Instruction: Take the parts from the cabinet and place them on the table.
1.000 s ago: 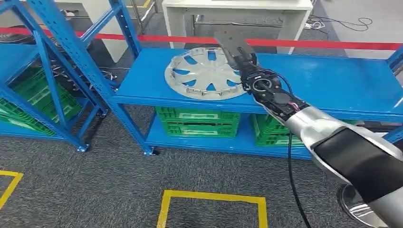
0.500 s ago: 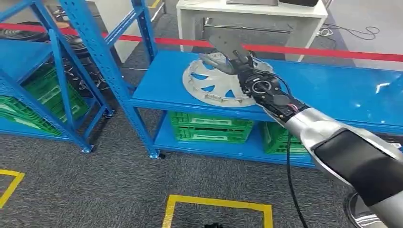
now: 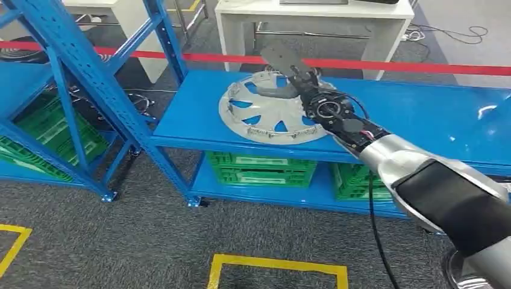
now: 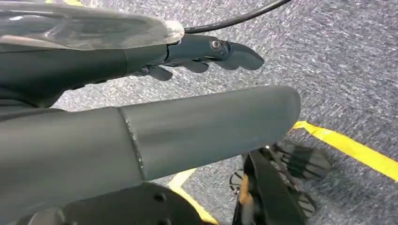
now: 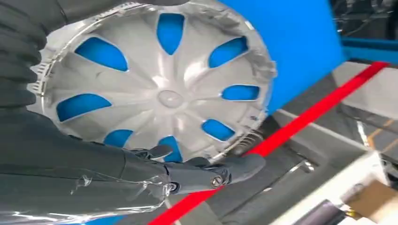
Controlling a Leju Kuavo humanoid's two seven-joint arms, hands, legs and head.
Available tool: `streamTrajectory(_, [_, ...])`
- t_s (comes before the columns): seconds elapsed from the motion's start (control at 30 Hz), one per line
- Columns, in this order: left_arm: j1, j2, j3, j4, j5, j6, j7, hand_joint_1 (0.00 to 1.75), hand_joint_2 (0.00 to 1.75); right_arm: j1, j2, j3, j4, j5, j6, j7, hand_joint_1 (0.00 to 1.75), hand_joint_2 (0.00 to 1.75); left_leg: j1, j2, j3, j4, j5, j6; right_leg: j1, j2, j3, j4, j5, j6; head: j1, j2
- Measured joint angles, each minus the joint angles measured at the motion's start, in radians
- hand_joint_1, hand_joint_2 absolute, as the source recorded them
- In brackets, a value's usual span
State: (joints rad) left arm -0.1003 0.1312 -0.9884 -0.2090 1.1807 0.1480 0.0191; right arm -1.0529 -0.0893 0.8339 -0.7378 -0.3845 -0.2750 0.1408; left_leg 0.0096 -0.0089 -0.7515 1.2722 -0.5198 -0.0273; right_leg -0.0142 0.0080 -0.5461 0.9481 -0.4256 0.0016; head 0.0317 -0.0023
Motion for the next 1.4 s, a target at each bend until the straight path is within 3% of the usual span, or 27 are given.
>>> streamTrajectory(0.03, [0.0, 0.0, 0.0, 0.0, 0.0, 0.002, 0.0, 0.0, 0.0, 0.001, 0.0, 0.001, 0.004, 0.005, 0.0, 0.008, 0.0, 1.75, 0.0, 0.0, 0.01, -0.047, 0.041, 0.002, 0.0, 0.001, 0.007, 0.0, -0.005, 0.001, -0.001, 0.0])
streamTrajectory(0.1, [0.0, 0.002, 0.0, 0.0, 0.0, 0.002, 0.0, 0.0, 0.0, 0.0, 0.002, 0.003, 0.009, 0.016, 0.004, 0.024, 0.0, 1.75, 0.0, 0.0, 0.078, -0.222, 0.146, 0.011, 0.0, 0.001, 0.024, 0.0, -0.017, 0.005, -0.002, 0.0])
streamTrajectory(0.13, [0.0, 0.004, 0.0, 0.0, 0.0, 0.003, 0.0, 0.0, 0.0, -0.001, 0.002, 0.004, 0.013, 0.028, 0.012, 0.041, 0.0, 1.75, -0.002, 0.001, 0.111, -0.303, 0.181, 0.02, 0.0, 0.001, 0.028, 0.0, -0.024, 0.01, -0.004, 0.0])
streamTrajectory(0.17, [-0.001, 0.006, 0.0, 0.0, 0.0, 0.002, 0.0, 0.0, 0.0, -0.002, 0.002, 0.008, 0.018, 0.038, 0.02, 0.057, 0.0, 1.75, -0.008, 0.0, 0.123, -0.333, 0.173, 0.023, 0.008, 0.005, 0.029, 0.007, -0.034, 0.017, -0.007, 0.0])
streamTrajectory(0.23, [-0.003, 0.006, 0.0, 0.0, 0.0, 0.002, 0.0, 0.0, 0.0, -0.002, 0.002, 0.015, 0.026, 0.045, 0.026, 0.067, 0.0, 1.75, -0.007, 0.001, 0.126, -0.326, 0.168, 0.03, 0.008, 0.005, 0.034, 0.005, -0.041, 0.024, -0.003, 0.0])
streamTrajectory(0.27, [-0.003, 0.002, 0.0, 0.0, 0.0, 0.002, 0.0, 0.0, 0.0, -0.003, 0.002, 0.018, 0.031, 0.047, 0.027, 0.069, 0.0, 1.75, -0.005, -0.001, 0.127, -0.328, 0.166, 0.02, 0.012, 0.003, 0.035, 0.005, -0.048, 0.005, -0.001, 0.0])
streamTrajectory(0.3, [-0.002, 0.003, 0.0, 0.0, 0.0, 0.002, 0.0, 0.0, 0.0, -0.006, 0.002, 0.02, 0.037, 0.048, 0.028, 0.07, 0.0, 1.75, -0.006, -0.001, 0.126, -0.328, 0.167, 0.021, 0.01, 0.001, 0.036, 0.005, -0.047, 0.001, 0.003, 0.0])
streamTrajectory(0.5, [-0.001, 0.003, 0.0, 0.0, 0.0, 0.002, 0.0, 0.0, 0.0, -0.007, 0.004, 0.035, 0.05, 0.062, 0.033, 0.085, 0.0, 1.75, -0.01, -0.005, 0.125, -0.326, 0.163, 0.03, 0.007, 0.0, 0.042, -0.006, -0.045, 0.011, 0.01, 0.0])
streamTrajectory(0.57, [-0.001, 0.003, 0.0, 0.0, 0.0, 0.002, 0.0, 0.0, 0.0, -0.009, 0.004, 0.044, 0.055, 0.108, 0.063, 0.127, 0.0, 1.75, -0.012, -0.005, 0.125, -0.326, 0.162, 0.032, 0.005, 0.0, 0.043, -0.008, -0.045, 0.02, 0.011, 0.0])
streamTrajectory(0.7, [-0.001, 0.003, -0.001, 0.0, -0.004, -0.002, 0.0, 0.0, 0.0, -0.017, 0.005, 0.097, 0.079, 0.266, 0.129, 0.196, 0.0, 1.75, -0.013, -0.005, 0.125, -0.326, 0.162, 0.033, 0.005, 0.0, 0.043, -0.008, -0.044, 0.027, 0.01, 0.0])
streamTrajectory(0.87, [-0.001, 0.003, -0.002, 0.0, -0.006, -0.013, 0.0, 0.0, 0.0, -0.014, 0.011, 0.157, 0.128, 0.424, 0.215, 0.229, 0.0, 1.75, -0.012, -0.005, 0.127, -0.328, 0.165, 0.036, 0.005, 0.0, 0.043, -0.008, -0.044, 0.028, 0.007, 0.0])
streamTrajectory(1.03, [-0.001, 0.003, -0.004, 0.0, -0.009, -0.017, 0.0, 0.0, 0.0, 0.014, 0.016, 0.203, 0.178, 0.531, 0.275, 0.242, 0.0, 1.75, -0.01, -0.005, 0.127, -0.329, 0.167, 0.035, 0.007, -0.001, 0.044, -0.008, -0.043, 0.028, 0.006, 0.0])
streamTrajectory(1.4, [-0.001, 0.005, -0.005, 0.0, -0.016, -0.021, 0.0, 0.0, 0.0, 0.073, 0.019, 0.233, 0.251, 0.586, 0.293, 0.215, 0.0, 1.75, -0.01, -0.004, 0.128, -0.329, 0.167, 0.034, 0.007, -0.001, 0.043, -0.008, -0.042, 0.028, 0.006, 0.0])
